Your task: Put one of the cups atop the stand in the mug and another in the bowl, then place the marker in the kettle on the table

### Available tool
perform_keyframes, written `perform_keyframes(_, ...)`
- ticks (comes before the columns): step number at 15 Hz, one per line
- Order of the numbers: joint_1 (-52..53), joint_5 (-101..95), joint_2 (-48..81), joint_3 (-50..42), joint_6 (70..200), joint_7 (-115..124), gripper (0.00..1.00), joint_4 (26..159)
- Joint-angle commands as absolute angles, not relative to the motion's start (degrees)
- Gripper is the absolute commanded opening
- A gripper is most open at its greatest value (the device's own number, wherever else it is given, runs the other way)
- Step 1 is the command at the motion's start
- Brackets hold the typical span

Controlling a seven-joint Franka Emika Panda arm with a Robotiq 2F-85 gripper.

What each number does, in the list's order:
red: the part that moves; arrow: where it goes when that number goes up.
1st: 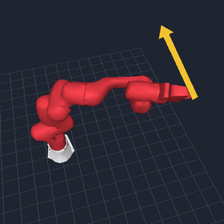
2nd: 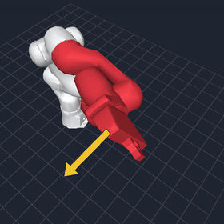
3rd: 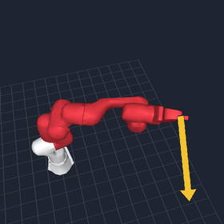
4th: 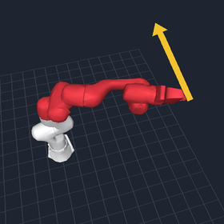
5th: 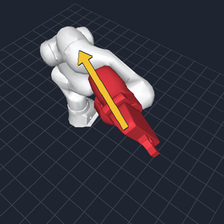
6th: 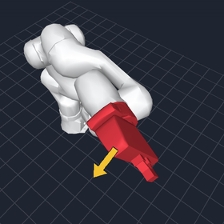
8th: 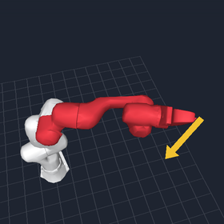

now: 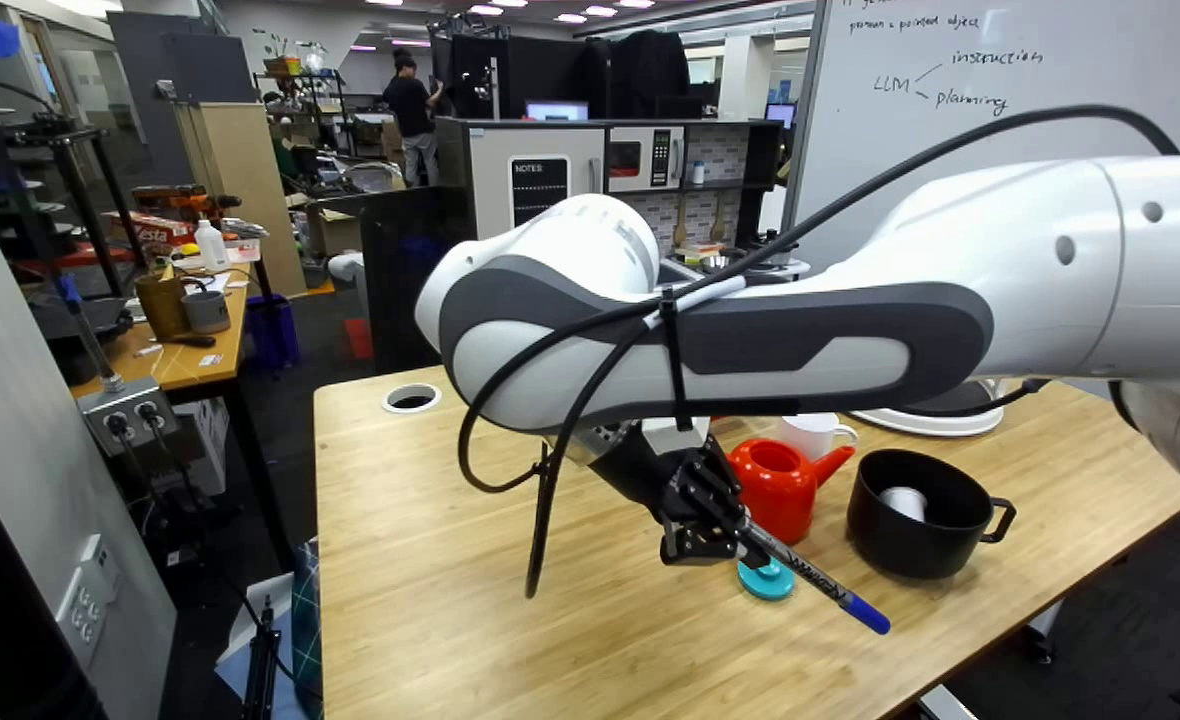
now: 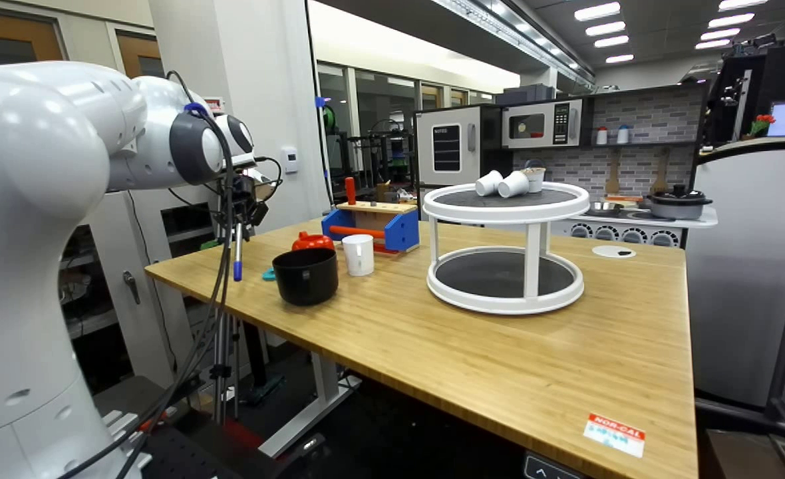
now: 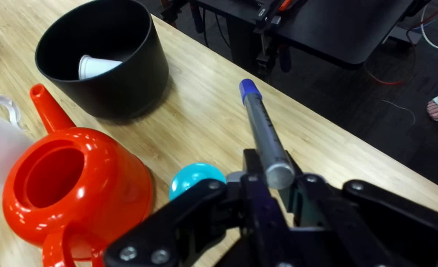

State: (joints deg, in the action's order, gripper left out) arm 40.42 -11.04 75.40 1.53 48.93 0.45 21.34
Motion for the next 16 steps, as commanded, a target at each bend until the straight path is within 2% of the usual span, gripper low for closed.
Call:
perform_keyframes(1,39.01,-8.05,75.16,1.96,47.89,2.89,0.42,20.89)
perform_keyframes(3,38.24,-6.80,74.88,2.26,47.98,4.27,0.53,21.13)
perform_keyframes(9,36.58,-3.18,74.23,2.97,49.40,8.69,0.96,21.48)
perform_keyframes(10,37.38,-4.97,74.71,1.92,49.42,6.49,1.00,21.92)
perform_keyframes(11,37.33,-4.88,74.70,1.95,49.44,6.67,0.85,21.89)
perform_keyframes(13,37.37,-4.90,74.82,1.96,49.44,6.67,0.99,22.03)
perform_keyframes(16,37.41,-4.91,74.85,1.96,49.45,6.67,1.00,22.05)
